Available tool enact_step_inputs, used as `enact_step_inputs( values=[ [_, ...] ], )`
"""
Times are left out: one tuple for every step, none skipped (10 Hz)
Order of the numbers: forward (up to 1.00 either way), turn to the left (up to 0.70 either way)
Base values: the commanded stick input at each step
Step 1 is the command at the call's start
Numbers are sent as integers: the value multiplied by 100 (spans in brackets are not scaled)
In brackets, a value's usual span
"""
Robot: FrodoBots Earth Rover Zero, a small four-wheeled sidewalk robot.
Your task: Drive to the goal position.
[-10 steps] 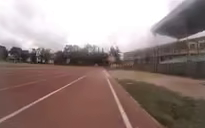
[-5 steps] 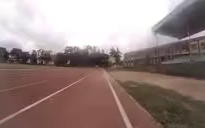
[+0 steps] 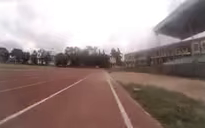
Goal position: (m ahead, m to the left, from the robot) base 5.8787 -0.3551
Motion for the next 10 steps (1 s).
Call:
enact_step_inputs(
  values=[
    [70, 0],
    [70, 0],
    [70, 0],
    [70, 0],
    [70, 0],
    [70, 0],
    [70, 0],
    [70, 0],
    [70, 0],
    [70, 0]
  ],
)
